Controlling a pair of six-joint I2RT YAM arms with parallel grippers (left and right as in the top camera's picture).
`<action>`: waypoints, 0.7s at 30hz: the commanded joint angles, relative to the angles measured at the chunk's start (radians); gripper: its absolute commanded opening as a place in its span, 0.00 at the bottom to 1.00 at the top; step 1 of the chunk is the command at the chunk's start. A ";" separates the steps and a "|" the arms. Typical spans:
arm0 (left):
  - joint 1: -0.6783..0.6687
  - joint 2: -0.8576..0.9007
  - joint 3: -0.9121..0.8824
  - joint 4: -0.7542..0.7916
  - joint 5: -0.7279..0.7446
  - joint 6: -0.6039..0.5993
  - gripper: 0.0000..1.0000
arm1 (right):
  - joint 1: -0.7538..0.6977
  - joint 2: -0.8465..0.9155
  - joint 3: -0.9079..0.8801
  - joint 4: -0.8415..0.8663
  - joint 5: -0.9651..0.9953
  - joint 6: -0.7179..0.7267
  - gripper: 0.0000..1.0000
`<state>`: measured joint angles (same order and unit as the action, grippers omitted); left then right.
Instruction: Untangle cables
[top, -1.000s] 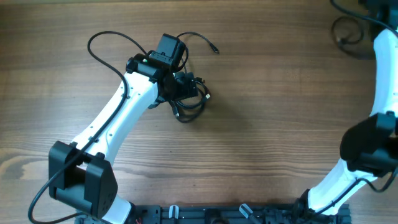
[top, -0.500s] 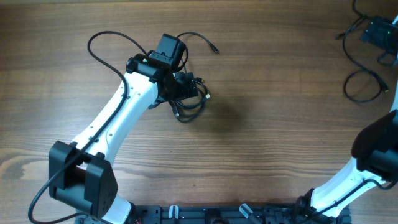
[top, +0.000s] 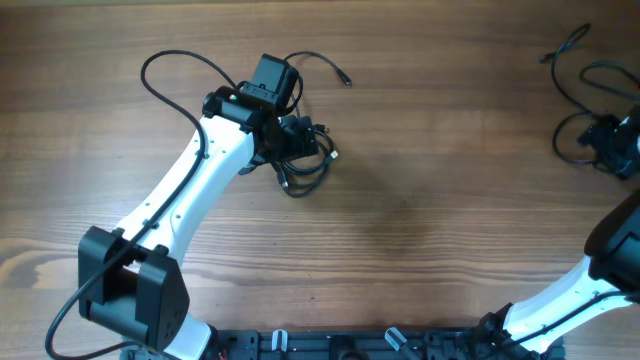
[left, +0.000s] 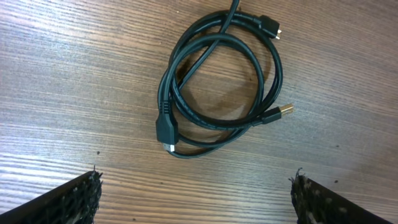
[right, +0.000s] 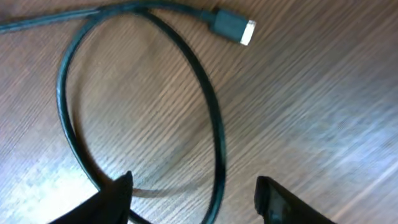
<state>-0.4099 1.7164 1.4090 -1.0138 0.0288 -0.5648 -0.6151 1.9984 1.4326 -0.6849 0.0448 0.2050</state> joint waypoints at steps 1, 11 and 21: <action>0.009 -0.002 -0.003 0.000 0.005 0.011 1.00 | 0.002 0.009 -0.067 0.063 -0.075 0.006 0.48; 0.009 -0.002 -0.003 0.000 0.005 0.011 1.00 | 0.018 -0.103 0.038 0.260 -0.592 0.214 0.04; 0.009 -0.002 -0.003 0.000 0.005 0.011 1.00 | 0.031 -0.262 0.060 0.603 -0.306 0.213 0.06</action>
<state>-0.4099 1.7164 1.4090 -1.0138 0.0284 -0.5652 -0.5987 1.7012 1.4803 -0.1471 -0.2890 0.4088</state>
